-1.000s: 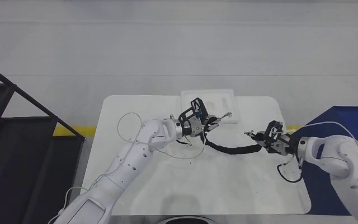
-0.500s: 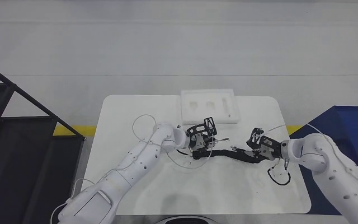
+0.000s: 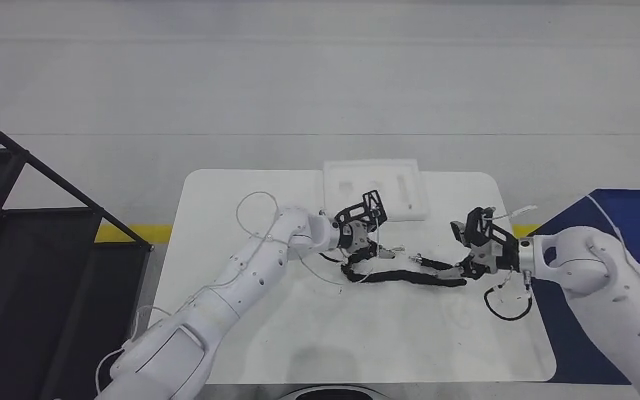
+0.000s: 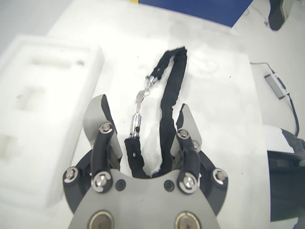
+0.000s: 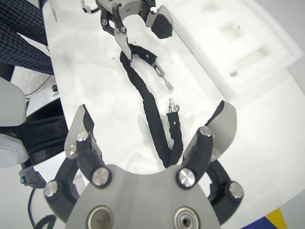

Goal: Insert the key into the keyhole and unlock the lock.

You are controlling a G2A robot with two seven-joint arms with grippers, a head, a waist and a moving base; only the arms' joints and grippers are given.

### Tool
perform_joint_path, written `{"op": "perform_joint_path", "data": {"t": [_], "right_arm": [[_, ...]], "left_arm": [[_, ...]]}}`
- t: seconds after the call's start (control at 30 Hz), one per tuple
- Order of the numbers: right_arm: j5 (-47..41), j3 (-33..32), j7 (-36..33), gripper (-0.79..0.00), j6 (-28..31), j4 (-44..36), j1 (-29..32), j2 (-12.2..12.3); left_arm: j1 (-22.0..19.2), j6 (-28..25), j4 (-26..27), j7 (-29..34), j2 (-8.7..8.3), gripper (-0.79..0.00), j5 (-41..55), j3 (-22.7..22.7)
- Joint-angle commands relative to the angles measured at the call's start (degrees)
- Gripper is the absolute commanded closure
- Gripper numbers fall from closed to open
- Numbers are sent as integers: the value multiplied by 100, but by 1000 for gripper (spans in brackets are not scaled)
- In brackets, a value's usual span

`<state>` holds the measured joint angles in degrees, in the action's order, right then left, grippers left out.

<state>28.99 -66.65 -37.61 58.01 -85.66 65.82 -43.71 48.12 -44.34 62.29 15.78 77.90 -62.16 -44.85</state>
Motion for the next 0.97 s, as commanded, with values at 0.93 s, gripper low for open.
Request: {"op": "perform_joint_path", "data": {"t": [0.93], "right_arm": [[-1795,-167,58,-785,-1,-686,-876,491]], "left_arm": [[1230,-1366,3187,-865,-1227,-785,-1062,-3250]]}}
